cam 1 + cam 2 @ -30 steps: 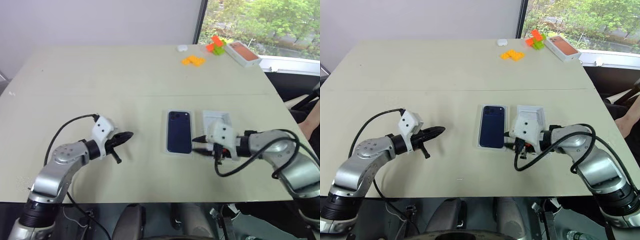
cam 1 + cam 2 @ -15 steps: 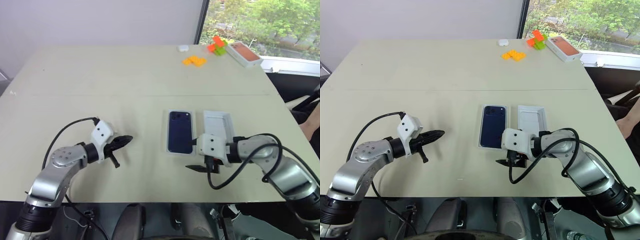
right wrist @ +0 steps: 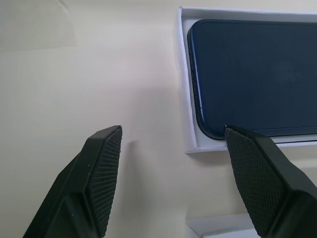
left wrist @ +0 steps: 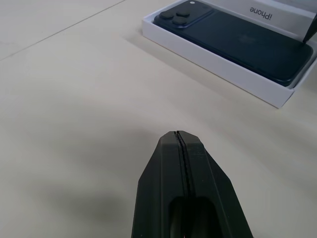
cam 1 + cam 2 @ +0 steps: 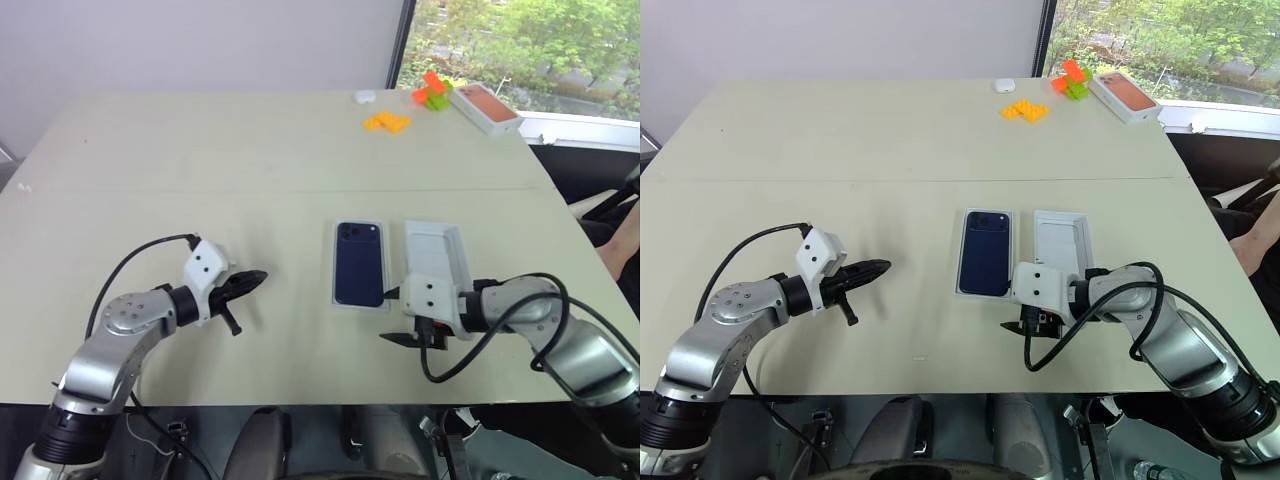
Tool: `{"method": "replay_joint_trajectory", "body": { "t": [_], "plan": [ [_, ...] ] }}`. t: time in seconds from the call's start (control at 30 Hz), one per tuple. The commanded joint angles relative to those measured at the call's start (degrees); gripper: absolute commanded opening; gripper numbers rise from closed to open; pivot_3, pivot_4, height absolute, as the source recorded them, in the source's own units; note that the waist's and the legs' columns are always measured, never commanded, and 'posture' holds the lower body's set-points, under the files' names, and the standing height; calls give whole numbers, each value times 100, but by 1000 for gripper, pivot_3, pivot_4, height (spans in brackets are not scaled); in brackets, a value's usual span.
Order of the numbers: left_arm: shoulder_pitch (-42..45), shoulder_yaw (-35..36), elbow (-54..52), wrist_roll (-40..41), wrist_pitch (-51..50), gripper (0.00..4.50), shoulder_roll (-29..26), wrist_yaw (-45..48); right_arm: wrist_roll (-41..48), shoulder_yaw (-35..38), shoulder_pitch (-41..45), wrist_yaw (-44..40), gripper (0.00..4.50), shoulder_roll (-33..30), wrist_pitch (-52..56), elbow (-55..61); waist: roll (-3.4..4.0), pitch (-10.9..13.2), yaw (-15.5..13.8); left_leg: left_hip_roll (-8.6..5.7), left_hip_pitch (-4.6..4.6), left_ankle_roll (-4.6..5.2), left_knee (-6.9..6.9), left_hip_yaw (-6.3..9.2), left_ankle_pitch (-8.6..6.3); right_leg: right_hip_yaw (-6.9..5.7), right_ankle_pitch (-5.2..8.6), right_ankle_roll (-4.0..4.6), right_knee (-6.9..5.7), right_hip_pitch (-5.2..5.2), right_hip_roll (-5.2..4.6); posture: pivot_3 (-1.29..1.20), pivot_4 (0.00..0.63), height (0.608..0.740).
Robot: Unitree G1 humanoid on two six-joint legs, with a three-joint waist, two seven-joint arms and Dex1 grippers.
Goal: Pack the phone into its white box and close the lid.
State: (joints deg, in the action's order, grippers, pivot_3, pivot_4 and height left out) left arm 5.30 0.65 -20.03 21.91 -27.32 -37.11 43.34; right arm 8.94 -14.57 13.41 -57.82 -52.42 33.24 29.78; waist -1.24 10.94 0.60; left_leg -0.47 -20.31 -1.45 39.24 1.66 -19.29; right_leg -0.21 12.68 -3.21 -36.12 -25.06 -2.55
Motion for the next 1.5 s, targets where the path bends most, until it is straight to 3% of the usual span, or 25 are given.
{"method": "replay_joint_trajectory", "body": {
  "t": [0.03, 0.13, 0.5, 0.63, 0.93, 1.3, 1.5],
  "plan": [
    [72, 64, -157, 48, 1, 0, 20, -11, 107, 142, -36, -22, 2522, -60, 118, 249, 0, 0, -2, 0, 0, 0, 0, 0, 0, 0, 0, 0, 0, 0, 0, 0, 150, 740],
    [78, 55, -154, 38, 2, 0, 30, -13, -8, 97, -23, 91, 1104, -36, 118, 259, 0, 0, -3, 0, 1, 0, 0, 0, 0, 0, 0, 0, -1, 0, 0, 0, 150, 740],
    [87, 83, -162, 44, -48, 0, 79, -47, -103, 13, 20, 179, 1104, -11, 238, 193, 0, 0, -3, -1, 2, 0, 0, 0, 0, 0, 0, 0, -1, 2, 1, 0, 150, 740],
    [81, 98, -166, 33, -57, 0, 90, -45, -166, -35, 28, 221, 53, -14, 272, 167, -1, -1, -3, -1, 4, 0, 1, 0, 0, 0, 0, 0, -1, 4, 1, 0, 150, 740],
    [75, 140, -144, 63, -46, 0, 104, -58, -35, 156, 10, 33, 53, -125, 63, 338, -1, -1, -3, -1, 6, 0, 1, 1, 0, -1, 0, 0, -1, 7, 1, 0, 150, 740],
    [51, 174, -149, 64, -50, 0, 90, -59, 495, 444, -533, -872, 53, -793, -457, 769, -1, -1, -5, -2, 6, 0, 2, 1, 0, -2, 0, 0, 1, 9, 1, 0, 150, 740],
    [37, 171, -164, 67, -65, 0, 91, -67, 209, 470, -788, -921, 53, -1101, -849, 571, -1, -1, -4, 0, 9, 0, 2, 1, 0, -2, 0, 0, -1, 10, 3, 0, 150, 740]
  ]
}}
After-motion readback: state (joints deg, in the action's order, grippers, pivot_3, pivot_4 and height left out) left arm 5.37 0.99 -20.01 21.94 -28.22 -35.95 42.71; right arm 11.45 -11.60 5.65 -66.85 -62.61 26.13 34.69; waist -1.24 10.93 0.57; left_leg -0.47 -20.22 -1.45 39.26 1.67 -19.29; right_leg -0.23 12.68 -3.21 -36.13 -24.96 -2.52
